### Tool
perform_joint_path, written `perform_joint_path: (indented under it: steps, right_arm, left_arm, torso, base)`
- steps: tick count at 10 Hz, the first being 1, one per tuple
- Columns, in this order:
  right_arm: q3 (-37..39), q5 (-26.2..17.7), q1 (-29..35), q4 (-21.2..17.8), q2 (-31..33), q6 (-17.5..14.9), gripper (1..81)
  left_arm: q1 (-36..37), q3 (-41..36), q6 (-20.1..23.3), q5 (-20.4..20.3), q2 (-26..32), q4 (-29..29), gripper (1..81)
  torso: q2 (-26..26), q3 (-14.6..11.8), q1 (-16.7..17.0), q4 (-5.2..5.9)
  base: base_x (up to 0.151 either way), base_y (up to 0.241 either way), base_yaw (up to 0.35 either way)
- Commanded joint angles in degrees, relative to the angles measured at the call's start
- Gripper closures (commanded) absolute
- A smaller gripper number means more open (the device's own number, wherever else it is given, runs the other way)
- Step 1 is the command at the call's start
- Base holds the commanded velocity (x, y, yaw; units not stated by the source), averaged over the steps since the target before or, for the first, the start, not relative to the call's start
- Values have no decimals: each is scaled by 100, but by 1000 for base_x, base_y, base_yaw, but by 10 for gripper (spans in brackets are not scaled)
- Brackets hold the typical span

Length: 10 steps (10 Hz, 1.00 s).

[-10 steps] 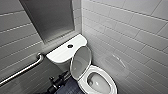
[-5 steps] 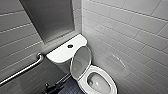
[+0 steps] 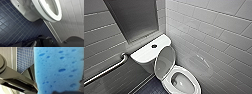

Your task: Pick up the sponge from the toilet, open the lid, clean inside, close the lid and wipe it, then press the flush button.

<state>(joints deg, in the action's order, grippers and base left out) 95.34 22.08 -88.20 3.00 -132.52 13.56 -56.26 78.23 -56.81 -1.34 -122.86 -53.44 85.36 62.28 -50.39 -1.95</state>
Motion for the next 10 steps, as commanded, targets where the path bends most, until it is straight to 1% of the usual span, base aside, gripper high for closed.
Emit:
perform_joint_path:
  steps: [1,2,5,6,8,10]
  right_arm:
    - [-52,-362,-89,202,162,-11,811]
    - [-43,-362,-89,193,145,6,811]
    - [80,-353,-141,201,109,15,811]
    - [54,-353,-141,202,109,7,811]
    - [80,-353,-141,210,40,-20,811]
    - [124,-353,-124,210,-14,-20,811]
  left_arm:
    - [-776,-422,65,1293,-125,-1177,10]
    - [-1110,-274,91,1452,-292,-1195,10]
    - [-1813,323,170,1409,-784,-1274,10]
    - [-1884,544,161,1400,-916,-1283,10]
    - [-1998,816,100,1382,-978,-1117,10]
    - [-2140,1202,100,1470,-1197,-835,10]
  torso:
    - [0,0,0,0]
    - [2,-2,0,0]
    - [2,-5,0,0]
    - [2,-7,0,0]
    - [5,-9,0,0]
    - [5,-13,0,0]
  base:
    - [0,0,0]
    - [0,0,0]
    - [0,0,0]
    - [0,0,0]
    - [0,0,0]
    - [0,0,0]
